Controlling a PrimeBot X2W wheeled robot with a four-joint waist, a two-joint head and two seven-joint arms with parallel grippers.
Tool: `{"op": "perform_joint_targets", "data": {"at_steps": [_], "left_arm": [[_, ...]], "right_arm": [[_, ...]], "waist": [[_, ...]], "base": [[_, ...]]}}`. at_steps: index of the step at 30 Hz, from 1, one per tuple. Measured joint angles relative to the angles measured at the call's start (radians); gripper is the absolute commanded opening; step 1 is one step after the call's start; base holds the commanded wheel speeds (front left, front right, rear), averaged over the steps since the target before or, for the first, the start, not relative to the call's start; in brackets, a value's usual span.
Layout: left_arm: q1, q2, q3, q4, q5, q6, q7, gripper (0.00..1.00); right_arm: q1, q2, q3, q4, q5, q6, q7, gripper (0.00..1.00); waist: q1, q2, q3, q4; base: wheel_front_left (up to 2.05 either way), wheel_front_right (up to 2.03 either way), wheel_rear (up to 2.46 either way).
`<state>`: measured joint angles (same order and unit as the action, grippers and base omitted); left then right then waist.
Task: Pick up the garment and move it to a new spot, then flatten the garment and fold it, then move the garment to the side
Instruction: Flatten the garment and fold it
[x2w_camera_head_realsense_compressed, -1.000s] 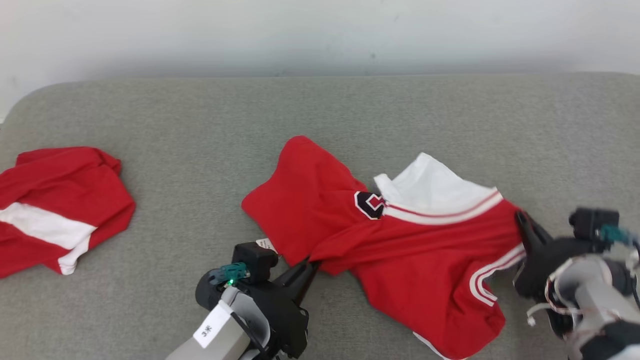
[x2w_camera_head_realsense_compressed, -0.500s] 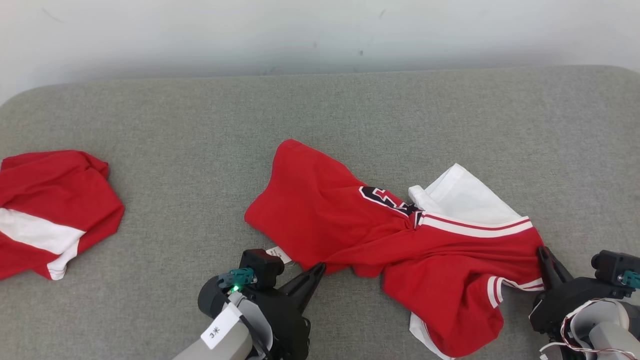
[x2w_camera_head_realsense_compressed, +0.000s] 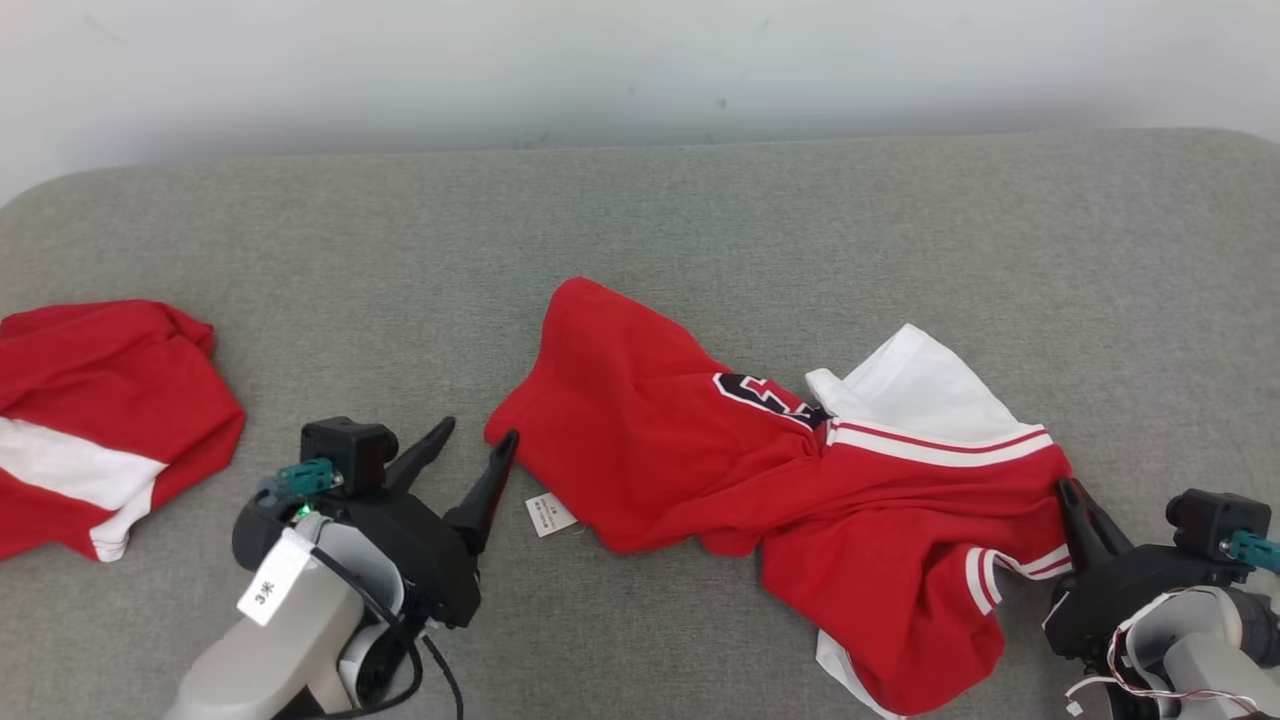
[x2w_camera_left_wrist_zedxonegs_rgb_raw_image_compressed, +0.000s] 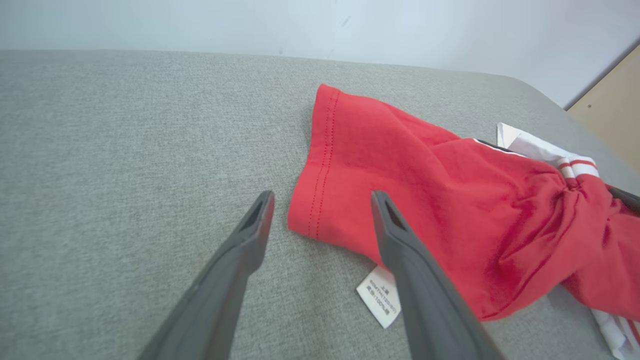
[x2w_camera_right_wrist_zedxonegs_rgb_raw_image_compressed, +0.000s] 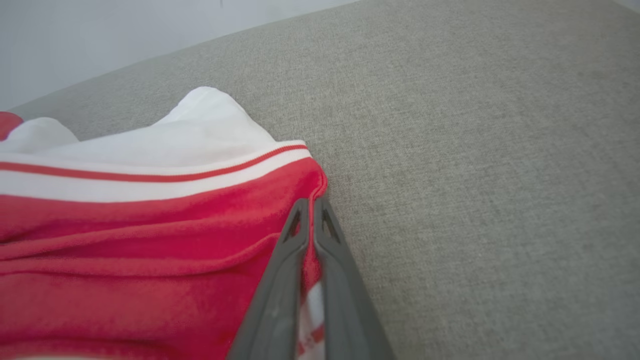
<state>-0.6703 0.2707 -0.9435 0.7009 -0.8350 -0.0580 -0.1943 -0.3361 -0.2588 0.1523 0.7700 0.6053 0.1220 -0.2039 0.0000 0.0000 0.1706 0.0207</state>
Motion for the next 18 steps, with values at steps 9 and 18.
{"op": "perform_joint_targets", "data": {"at_steps": [9,18], "left_arm": [[-0.035,0.005,-0.001,0.09,-0.021,-0.027,0.054,1.0],[-0.054,-0.032,-0.009,0.152,-0.053,-0.043,0.099,1.0]], "right_arm": [[-0.003,0.004,0.018,-0.032,-0.01,0.0,0.007,0.0],[-0.008,0.002,0.02,-0.055,-0.011,-0.003,0.012,0.0]], "waist": [[0.0,0.0,0.015,-0.041],[0.0,0.0,0.035,-0.076]], "base": [[0.0,0.0,0.0],[0.0,0.0,0.0]]}}
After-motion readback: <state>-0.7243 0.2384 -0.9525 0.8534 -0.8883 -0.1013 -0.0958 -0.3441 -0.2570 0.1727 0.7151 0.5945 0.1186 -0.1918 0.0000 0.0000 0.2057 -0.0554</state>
